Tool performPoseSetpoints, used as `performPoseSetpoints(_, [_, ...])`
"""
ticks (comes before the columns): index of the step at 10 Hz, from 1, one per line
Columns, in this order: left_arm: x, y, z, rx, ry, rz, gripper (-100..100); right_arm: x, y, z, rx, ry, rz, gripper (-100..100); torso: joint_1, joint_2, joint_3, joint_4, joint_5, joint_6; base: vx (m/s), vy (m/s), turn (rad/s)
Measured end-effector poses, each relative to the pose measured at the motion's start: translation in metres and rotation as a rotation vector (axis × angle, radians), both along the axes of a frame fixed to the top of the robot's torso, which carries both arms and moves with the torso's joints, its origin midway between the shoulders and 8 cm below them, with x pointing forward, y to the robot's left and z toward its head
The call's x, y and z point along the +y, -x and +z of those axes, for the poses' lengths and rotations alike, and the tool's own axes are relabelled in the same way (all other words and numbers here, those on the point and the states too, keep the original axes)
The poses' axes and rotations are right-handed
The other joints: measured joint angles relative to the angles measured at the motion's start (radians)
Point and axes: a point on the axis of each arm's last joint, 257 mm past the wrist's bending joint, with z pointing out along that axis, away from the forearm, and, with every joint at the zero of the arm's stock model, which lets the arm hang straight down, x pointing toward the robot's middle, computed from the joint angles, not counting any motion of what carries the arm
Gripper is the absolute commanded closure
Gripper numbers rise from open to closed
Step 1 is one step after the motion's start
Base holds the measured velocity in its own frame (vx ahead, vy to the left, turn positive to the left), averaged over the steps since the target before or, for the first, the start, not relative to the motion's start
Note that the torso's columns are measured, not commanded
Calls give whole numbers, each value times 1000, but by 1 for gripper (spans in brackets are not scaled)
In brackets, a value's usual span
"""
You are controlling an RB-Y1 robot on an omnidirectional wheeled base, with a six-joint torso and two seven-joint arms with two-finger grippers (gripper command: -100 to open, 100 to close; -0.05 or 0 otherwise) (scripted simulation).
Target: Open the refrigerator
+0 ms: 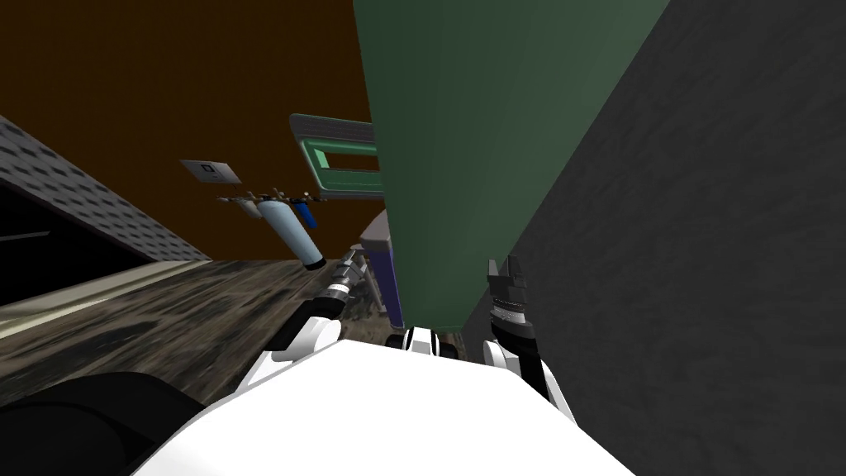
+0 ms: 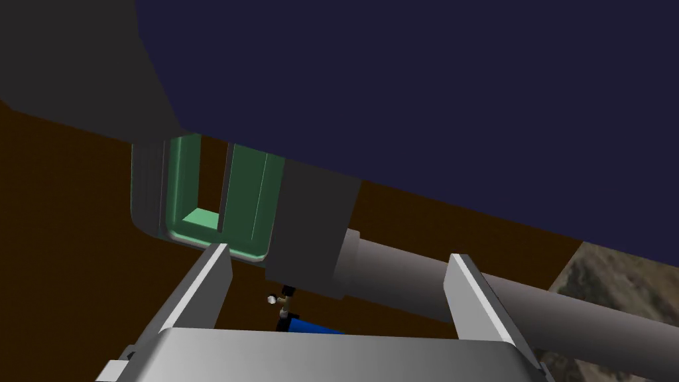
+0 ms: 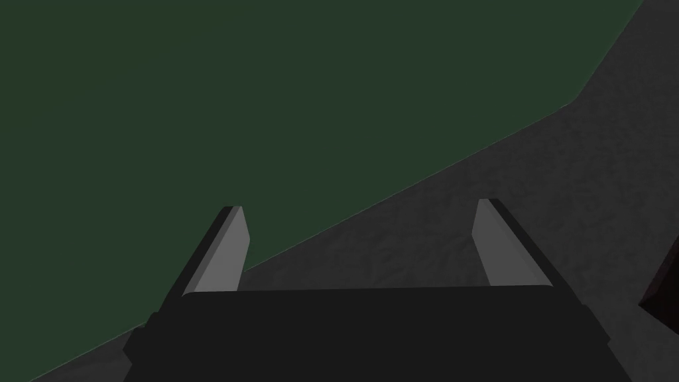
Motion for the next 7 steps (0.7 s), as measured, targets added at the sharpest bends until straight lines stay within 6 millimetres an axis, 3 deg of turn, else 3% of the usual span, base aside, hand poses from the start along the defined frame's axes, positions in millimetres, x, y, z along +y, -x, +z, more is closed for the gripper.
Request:
performPoseSetpoints(3, [0, 5, 6, 2, 0, 1, -100, 0, 0, 0, 0, 0, 0, 0, 1, 5, 3, 1, 0, 0, 32, -15, 32])
performPoseSetpoints(4, [0, 5, 7, 3, 0, 1, 100, 0, 0, 0, 0, 0, 0, 0, 0, 4, 3, 1, 0, 0, -15, 20, -57])
performPoseSetpoints(7, [-4, 1, 4, 3, 1, -11, 100, 0, 0, 0, 0, 0, 0, 0, 5, 2, 1, 1, 1, 0, -26, 112, -79])
